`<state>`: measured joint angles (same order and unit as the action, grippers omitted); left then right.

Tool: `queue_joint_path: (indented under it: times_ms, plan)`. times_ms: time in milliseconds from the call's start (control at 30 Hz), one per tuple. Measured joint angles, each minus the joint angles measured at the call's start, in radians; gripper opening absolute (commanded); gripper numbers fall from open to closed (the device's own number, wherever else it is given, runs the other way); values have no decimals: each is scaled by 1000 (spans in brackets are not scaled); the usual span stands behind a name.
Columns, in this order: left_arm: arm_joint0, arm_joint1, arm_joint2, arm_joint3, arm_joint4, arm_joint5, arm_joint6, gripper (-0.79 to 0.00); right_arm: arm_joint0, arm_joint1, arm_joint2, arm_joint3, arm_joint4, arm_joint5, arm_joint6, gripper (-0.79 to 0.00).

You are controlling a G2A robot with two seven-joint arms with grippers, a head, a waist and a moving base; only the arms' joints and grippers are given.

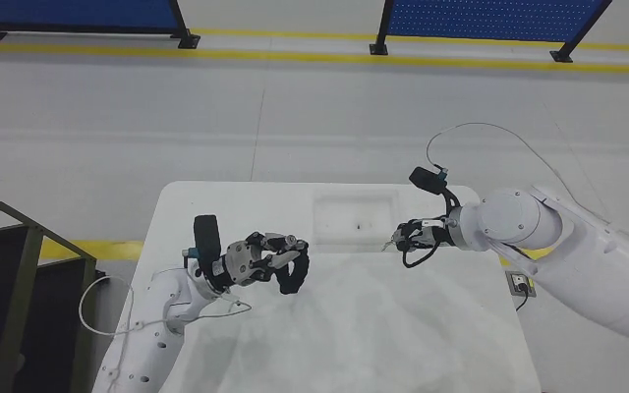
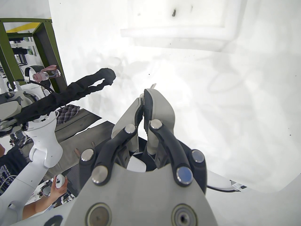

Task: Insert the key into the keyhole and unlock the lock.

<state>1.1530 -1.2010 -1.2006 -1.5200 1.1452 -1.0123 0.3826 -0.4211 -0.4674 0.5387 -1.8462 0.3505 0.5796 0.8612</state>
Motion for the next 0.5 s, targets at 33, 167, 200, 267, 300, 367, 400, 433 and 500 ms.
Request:
queue_joint_path:
  times_ms: [33, 167, 200, 267, 300, 367, 400, 433, 500]
  plan:
    - [6, 6, -5, -4, -13, 0, -10, -785, 0, 0, 0, 0, 0, 0, 0, -785]
    - [37, 26, -48, -23, -42, 0, -20, -785, -15, -7, 4, 21, -2, 5, -39, -785]
    - [46, 30, -61, -28, -42, 0, -15, -785, -13, -13, 4, 28, -7, 7, -47, -785]
    - [49, 31, -66, -29, -41, 0, -14, -785, -3, -31, -7, 45, -34, 4, -54, -785]
    - [49, 31, -65, -29, -41, 0, -14, -785, 4, -41, -14, 56, -48, 1, -54, -785]
    - [48, 30, -64, -29, -40, 0, -14, -785, 27, -68, -32, 86, -77, -5, -55, -785]
    - [48, 30, -64, -29, -40, 0, -14, -785, 39, -82, -41, 102, -88, -5, -57, -785]
    - [48, 30, -64, -29, -40, 0, -14, -785, 51, -97, -50, 119, -99, -5, -59, -785]
    - [48, 30, -64, -29, -40, 0, -14, -785, 82, -136, -74, 162, -111, -3, -67, -785]
